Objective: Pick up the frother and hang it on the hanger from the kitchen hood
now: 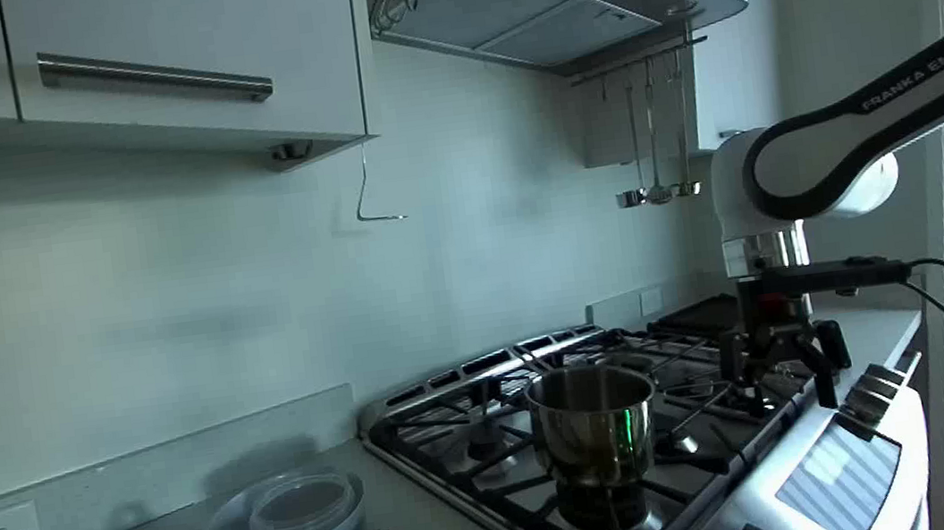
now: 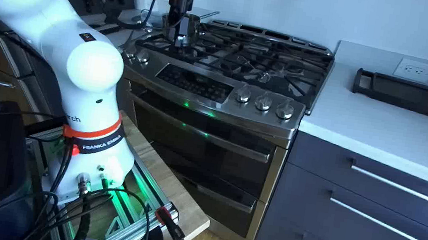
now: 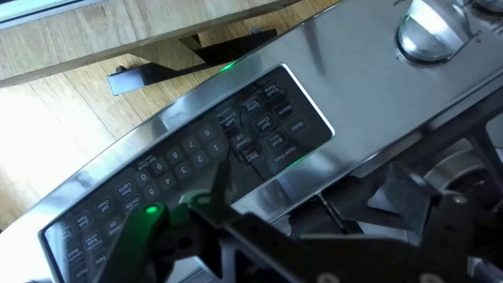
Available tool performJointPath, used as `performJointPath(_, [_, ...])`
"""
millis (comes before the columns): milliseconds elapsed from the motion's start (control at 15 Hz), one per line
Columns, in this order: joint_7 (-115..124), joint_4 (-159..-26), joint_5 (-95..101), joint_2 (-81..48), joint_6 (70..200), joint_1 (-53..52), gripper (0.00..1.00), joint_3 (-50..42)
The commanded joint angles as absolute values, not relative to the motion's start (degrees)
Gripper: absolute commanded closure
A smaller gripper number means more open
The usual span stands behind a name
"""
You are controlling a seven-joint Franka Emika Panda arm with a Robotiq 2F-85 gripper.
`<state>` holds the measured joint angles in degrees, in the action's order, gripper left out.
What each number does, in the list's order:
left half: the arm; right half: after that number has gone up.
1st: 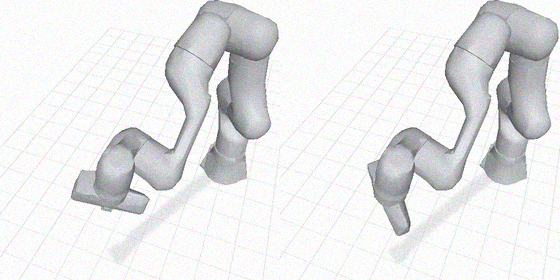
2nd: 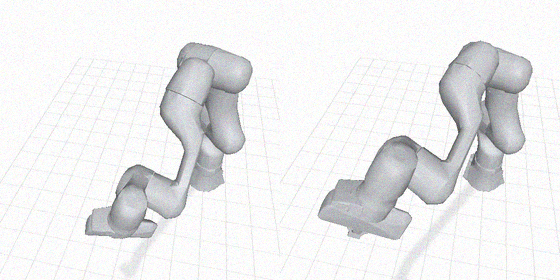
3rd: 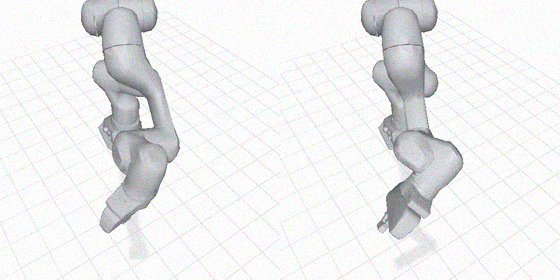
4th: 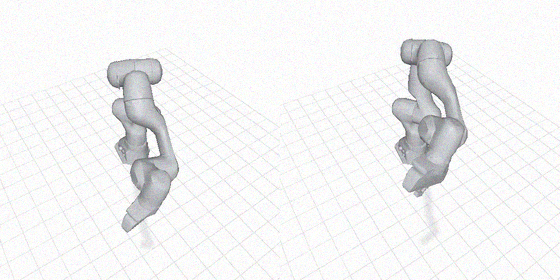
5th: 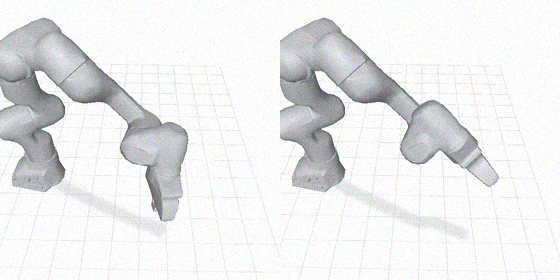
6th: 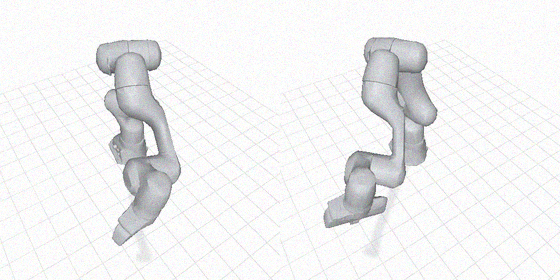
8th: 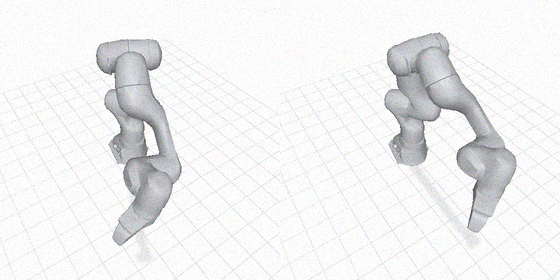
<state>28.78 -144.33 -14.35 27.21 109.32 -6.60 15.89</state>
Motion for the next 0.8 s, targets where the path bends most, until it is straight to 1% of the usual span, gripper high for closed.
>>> performJointPath(0, [28.92, -144.29, -14.17, 27.14, 109.28, -6.97, 0.00, 15.52])
performJointPath(400, [30.24, -143.97, -12.63, 27.75, 108.49, -6.23, 0.00, 15.76])
performJointPath(733, [35.59, -142.09, -14.12, 31.27, 106.70, -2.31, 0.00, 11.82])
